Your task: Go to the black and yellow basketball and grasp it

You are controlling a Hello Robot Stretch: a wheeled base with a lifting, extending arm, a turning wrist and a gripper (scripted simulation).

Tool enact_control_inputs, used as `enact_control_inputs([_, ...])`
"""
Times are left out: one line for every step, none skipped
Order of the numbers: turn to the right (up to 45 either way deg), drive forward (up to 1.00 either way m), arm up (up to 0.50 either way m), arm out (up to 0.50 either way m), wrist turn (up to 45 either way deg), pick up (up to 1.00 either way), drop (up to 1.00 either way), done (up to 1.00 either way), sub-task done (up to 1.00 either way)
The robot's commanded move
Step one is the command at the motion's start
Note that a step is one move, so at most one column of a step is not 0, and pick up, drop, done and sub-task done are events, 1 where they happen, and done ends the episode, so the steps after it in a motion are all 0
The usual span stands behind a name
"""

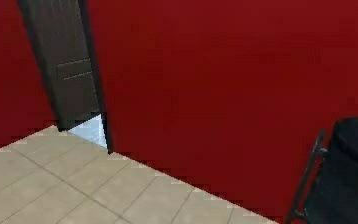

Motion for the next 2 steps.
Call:
enact_control_inputs([-39.0, 0.00, 0.00, 0.00, 0.0, 0.00, 0.00, 0.00, 0.00])
enact_control_inputs([0.0, 1.00, 0.00, 0.00, 0.0, 0.00, 0.00, 0.00, 0.00])
